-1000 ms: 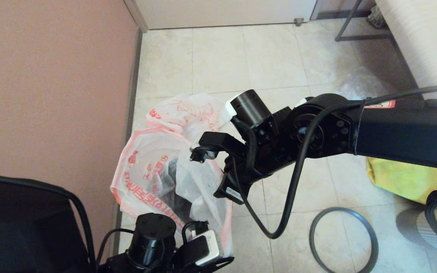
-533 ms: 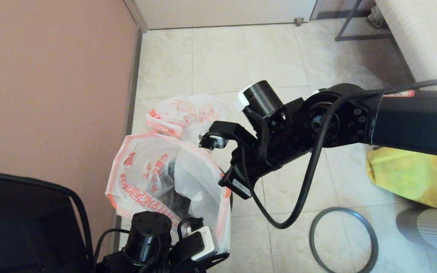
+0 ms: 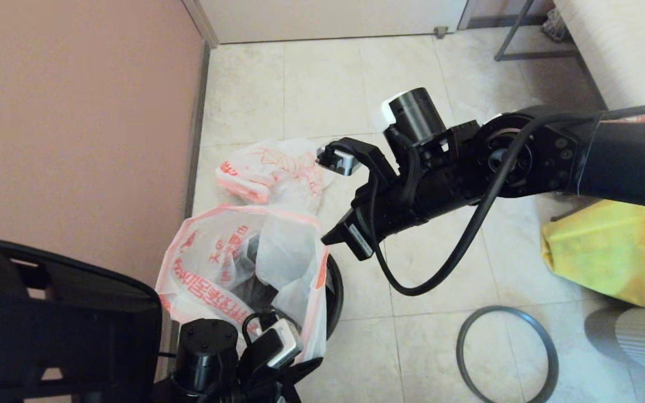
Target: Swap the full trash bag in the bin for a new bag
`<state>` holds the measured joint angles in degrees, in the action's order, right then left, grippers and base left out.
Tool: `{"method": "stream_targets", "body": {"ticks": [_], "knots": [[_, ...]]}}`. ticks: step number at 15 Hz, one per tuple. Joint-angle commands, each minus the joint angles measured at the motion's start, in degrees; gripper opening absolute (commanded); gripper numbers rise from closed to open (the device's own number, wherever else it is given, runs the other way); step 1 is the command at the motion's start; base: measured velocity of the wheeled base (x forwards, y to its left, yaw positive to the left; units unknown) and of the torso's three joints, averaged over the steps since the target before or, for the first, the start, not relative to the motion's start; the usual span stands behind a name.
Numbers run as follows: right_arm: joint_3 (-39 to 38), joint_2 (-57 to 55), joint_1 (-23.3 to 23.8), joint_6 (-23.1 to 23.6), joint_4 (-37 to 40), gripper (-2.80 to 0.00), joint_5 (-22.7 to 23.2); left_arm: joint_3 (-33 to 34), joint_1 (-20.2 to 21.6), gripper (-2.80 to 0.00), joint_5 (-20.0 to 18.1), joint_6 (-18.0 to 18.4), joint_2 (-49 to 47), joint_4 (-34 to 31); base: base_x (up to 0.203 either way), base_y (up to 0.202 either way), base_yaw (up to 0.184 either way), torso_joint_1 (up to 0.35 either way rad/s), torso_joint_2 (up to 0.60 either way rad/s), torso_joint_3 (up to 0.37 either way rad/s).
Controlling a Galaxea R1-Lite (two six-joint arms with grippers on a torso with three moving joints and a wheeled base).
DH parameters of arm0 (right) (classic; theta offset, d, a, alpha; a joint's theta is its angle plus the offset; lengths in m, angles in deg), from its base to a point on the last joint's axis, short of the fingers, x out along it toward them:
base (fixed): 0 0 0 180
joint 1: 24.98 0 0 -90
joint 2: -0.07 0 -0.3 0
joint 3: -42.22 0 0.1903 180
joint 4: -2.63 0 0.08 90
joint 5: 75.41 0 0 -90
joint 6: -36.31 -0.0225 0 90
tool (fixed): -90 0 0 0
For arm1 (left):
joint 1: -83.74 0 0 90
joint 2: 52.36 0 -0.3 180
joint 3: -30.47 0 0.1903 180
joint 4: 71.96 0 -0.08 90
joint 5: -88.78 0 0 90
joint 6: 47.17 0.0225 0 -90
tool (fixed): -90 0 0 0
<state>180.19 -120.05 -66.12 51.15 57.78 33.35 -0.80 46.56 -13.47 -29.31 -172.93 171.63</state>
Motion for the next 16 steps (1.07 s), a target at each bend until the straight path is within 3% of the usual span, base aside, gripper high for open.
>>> {"method": "stream_targets", "body": {"ticks": [1, 4, 8, 9, 13, 16], "knots": [[0.0, -0.9, 0.3, 0.1, 0.2, -2.8, 0.1, -1.6, -0.2, -2.8, 1.5, -3.0, 1.9, 0.7, 0.0, 0.0, 0.0, 0.0, 0.0, 0.0], [0.0, -1.0, 0.3, 0.1, 0.2, -2.8, 0.1, -2.5, -1.8, -2.8, 5.2, -3.3, 2.3, 0.7, 0.0, 0.0, 0.0, 0.0, 0.0, 0.0], [0.0, -1.7, 0.7, 0.1, -0.1, -2.8, 0.0, -4.6, -1.8, -2.8, 6.2, -3.4, 2.4, 0.7, 0.0, 0.0, 0.0, 0.0, 0.0, 0.0], [0.0, -1.7, 1.0, 0.1, -0.1, -2.8, 0.0, -4.7, -1.9, 0.0, 6.6, -3.4, 2.8, 0.7, 0.0, 0.0, 0.0, 0.0, 0.0, 0.0], [0.0, -2.0, 1.9, 0.1, -0.2, -2.8, -0.4, -4.9, -2.1, 0.0, 6.7, -4.5, 6.2, 0.7, 0.0, 0.0, 0.0, 0.0, 0.0, 0.0], [0.0, -1.7, 2.6, -1.9, -1.1, -2.8, -0.6, -3.5, -3.0, 0.0, 7.9, -10.9, 13.1, 0.7, 0.0, 0.0, 0.0, 0.0, 0.0, 0.0]]}}
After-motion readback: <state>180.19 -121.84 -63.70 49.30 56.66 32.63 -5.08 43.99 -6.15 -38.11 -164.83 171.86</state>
